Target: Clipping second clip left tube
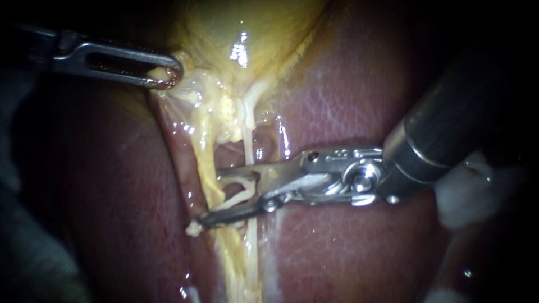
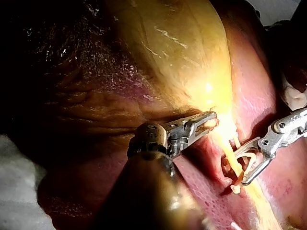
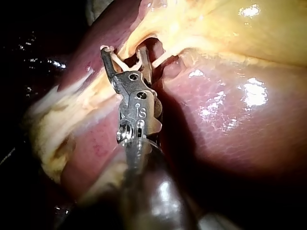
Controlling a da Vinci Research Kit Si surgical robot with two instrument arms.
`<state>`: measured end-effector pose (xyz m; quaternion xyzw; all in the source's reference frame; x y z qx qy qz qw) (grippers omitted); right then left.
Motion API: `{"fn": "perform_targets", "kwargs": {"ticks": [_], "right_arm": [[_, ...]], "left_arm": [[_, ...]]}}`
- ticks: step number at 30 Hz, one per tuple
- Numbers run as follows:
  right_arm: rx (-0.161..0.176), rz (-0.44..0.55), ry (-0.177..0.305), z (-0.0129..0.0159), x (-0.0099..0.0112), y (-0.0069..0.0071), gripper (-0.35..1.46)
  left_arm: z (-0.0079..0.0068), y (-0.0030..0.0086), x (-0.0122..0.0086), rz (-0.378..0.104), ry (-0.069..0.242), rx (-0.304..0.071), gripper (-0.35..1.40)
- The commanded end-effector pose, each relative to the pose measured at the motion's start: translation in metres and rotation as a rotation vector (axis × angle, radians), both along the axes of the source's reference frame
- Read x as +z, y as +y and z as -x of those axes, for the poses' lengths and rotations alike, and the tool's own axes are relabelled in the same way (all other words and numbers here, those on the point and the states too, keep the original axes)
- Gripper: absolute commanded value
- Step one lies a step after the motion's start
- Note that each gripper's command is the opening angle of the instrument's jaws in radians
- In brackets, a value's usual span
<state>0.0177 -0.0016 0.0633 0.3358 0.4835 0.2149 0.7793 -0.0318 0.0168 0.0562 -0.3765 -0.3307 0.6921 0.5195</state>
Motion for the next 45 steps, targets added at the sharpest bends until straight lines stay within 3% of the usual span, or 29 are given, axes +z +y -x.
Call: {"fn": "perform_targets", "kwargs": {"ticks": [1,5,11,17,38,45], "right_arm": [[0.0,-0.008,0.006,0.0001,0.0003,0.0,0.5],[0.006,-0.057,0.029,0.001,0.0012,0.0003,0.5],[-0.033,-0.152,0.082,0.0027,0.0024,0.0007,0.5],[-0.03,-0.19,0.104,0.0036,0.003,0.0009,0.5],[-0.023,-0.204,0.117,0.004,0.0029,0.0008,0.5],[-0.006,-0.219,0.141,0.0037,0.0033,0.0008,0.5]], "left_arm": [[0.0,0.0,0.0,0.0,0.0,0.0,-0.35],[0.0,0.0,0.0,0.0,0.0,0.0,-0.35],[0.0,0.0,0.0,0.0,0.0,0.0,-0.35],[0.0,0.0,0.0,0.0,0.0,0.0,-0.35],[0.0,0.0,-0.0001,-0.001,0.0,0.0,-0.35],[0.0,0.0,-0.0001,-0.001,0.0,0.0,-0.35]]}}
